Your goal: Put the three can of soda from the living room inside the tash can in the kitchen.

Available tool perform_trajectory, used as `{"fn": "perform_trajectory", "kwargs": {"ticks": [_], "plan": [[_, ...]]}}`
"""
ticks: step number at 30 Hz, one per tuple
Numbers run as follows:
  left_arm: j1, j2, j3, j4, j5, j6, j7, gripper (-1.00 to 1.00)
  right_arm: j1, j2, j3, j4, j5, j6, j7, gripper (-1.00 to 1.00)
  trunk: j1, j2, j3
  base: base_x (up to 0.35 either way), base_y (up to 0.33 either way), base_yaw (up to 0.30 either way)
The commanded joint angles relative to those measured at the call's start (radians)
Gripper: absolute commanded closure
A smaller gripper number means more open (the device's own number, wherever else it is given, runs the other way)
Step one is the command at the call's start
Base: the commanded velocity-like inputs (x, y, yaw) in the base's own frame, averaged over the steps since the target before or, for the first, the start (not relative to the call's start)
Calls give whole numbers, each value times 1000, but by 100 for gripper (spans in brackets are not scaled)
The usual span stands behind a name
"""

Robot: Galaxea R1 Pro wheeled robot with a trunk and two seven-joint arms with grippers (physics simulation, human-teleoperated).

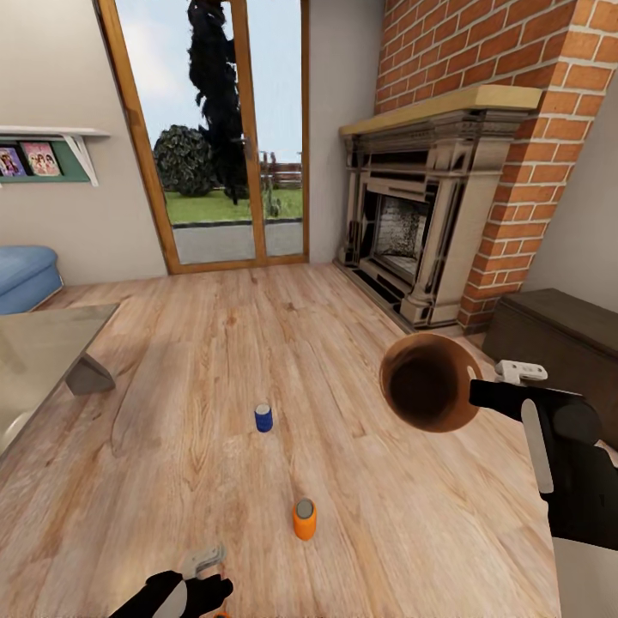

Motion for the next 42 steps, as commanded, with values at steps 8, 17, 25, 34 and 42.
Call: {"fn": "perform_trajectory", "kwargs": {"ticks": [8,17,25,34,42], "plan": [[0,0,0,0,-1,-2,0,-100,0,0,0,0,-17,0,7,100,0,0,0,0,0,0],[0,0,0,0,-1,-2,0,-100,0,0,0,0,-17,0,7,100,4,-7,-3,0,0,0],[1,-1,0,44,0,-6,0,-100,0,0,0,0,-17,0,7,100,20,-35,-19,0,0,0],[1,-2,0,64,1,-18,5,-100,0,0,0,0,-17,0,7,100,20,-35,-19,0,0,0],[0,-2,0,65,0,-19,26,-100,0,0,1,0,-17,0,7,100,20,-35,-19,0,0,0]]}}
